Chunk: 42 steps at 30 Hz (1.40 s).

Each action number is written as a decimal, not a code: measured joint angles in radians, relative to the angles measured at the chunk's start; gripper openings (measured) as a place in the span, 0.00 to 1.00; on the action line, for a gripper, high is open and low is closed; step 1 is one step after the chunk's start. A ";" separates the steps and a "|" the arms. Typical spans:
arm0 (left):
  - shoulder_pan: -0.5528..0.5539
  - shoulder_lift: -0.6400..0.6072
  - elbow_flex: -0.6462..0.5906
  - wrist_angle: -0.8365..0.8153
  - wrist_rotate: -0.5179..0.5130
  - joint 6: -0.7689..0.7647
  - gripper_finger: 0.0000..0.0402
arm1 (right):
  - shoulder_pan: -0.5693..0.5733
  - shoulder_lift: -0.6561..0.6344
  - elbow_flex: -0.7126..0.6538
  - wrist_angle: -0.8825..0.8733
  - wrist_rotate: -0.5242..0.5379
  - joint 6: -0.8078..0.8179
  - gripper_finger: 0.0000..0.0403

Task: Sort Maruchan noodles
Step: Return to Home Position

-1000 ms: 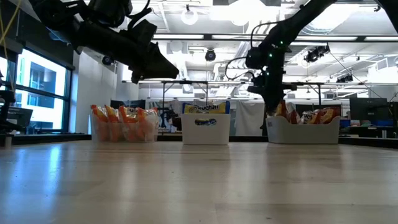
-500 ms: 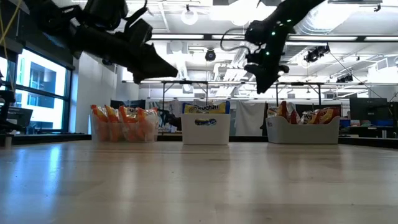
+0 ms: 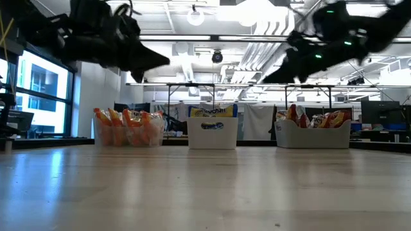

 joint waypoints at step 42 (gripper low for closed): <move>0.010 -1.171 -0.327 -0.720 -0.344 0.056 0.00 | 0.318 -1.050 -0.386 -0.428 0.083 -0.018 0.00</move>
